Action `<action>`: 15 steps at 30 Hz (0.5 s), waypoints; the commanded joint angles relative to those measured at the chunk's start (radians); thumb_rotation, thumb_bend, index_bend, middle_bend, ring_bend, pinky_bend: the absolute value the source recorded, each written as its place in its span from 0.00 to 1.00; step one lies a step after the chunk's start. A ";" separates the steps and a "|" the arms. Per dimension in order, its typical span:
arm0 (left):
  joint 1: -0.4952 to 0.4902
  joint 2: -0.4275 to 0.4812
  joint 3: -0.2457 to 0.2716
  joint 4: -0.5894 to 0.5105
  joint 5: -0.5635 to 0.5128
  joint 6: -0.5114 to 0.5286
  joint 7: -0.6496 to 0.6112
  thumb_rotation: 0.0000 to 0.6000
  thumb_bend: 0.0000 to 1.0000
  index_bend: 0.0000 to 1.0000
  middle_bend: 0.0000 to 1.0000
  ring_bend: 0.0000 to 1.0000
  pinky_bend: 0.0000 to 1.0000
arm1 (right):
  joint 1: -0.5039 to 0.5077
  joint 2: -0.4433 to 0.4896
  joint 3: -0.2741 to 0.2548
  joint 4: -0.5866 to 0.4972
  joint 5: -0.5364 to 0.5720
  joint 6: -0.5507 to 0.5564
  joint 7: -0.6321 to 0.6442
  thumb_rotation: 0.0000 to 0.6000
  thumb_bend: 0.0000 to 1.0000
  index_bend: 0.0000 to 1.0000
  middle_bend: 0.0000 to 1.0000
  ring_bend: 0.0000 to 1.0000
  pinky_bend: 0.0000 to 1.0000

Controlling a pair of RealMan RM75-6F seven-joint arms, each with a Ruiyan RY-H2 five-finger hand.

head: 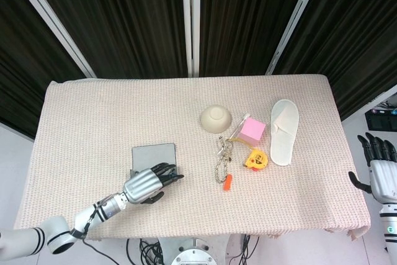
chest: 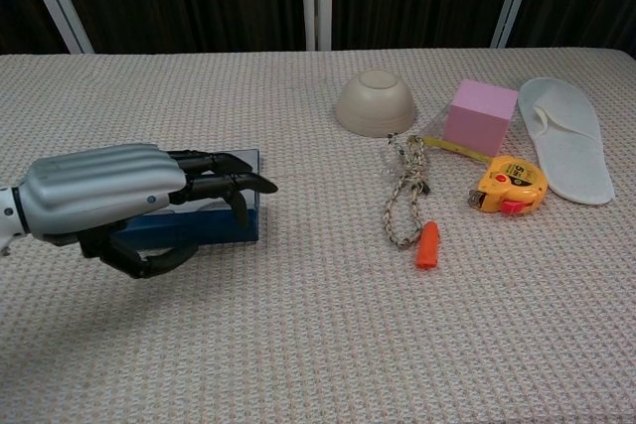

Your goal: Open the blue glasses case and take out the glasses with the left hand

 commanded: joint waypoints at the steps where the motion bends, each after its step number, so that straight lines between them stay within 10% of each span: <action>1: -0.014 -0.006 -0.006 0.014 -0.013 -0.021 0.006 1.00 0.55 0.02 0.24 0.00 0.12 | 0.001 0.001 -0.001 -0.001 0.002 -0.005 -0.002 1.00 0.24 0.00 0.00 0.00 0.00; 15: -0.038 -0.025 -0.066 0.064 -0.131 -0.065 -0.001 1.00 0.55 0.02 0.24 0.00 0.12 | -0.004 -0.005 -0.002 0.018 0.009 -0.008 0.015 1.00 0.24 0.00 0.00 0.00 0.00</action>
